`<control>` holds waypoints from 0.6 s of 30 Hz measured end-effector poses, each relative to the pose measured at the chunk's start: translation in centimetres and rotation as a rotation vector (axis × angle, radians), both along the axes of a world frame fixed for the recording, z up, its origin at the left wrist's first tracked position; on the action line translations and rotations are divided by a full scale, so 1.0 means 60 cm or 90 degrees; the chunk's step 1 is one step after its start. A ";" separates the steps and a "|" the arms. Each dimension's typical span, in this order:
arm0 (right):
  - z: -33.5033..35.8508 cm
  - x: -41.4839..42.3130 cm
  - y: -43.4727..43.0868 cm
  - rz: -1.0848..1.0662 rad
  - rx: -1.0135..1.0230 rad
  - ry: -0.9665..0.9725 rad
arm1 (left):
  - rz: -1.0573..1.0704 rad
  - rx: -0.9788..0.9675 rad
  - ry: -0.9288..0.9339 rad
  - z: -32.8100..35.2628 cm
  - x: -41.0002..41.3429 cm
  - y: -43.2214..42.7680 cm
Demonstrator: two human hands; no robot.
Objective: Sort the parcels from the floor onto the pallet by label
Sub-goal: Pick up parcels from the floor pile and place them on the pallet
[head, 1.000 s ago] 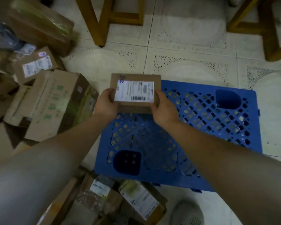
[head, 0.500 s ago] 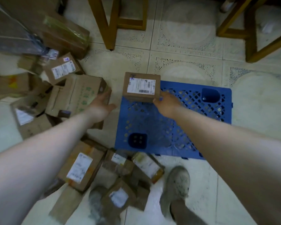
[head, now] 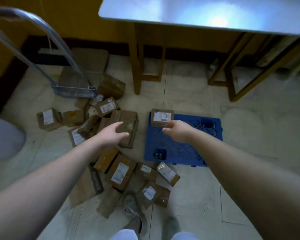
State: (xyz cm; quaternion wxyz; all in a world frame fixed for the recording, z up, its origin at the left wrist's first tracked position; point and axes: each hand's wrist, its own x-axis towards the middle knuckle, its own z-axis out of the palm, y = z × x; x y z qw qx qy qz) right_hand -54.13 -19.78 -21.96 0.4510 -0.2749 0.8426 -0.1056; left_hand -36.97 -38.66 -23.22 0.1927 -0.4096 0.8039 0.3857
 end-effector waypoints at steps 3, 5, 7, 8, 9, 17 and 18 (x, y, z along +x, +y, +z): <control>0.076 0.027 0.006 0.012 -0.044 0.050 | 0.059 -0.017 0.041 0.081 0.052 0.022; 0.120 0.049 0.009 0.022 -0.080 0.093 | 0.098 -0.036 0.071 0.129 0.091 0.036; 0.159 0.080 0.015 0.029 -0.095 0.114 | 0.104 -0.055 0.077 0.174 0.132 0.050; 0.178 0.096 0.017 0.037 -0.102 0.124 | 0.102 -0.066 0.079 0.196 0.152 0.056; 0.196 0.112 0.018 0.046 -0.108 0.133 | 0.100 -0.079 0.082 0.216 0.173 0.059; 0.307 0.240 -0.017 0.091 -0.143 0.188 | 0.146 -0.172 0.109 0.326 0.338 0.008; 0.311 0.260 -0.028 0.092 -0.140 0.194 | 0.156 -0.165 0.114 0.331 0.361 -0.004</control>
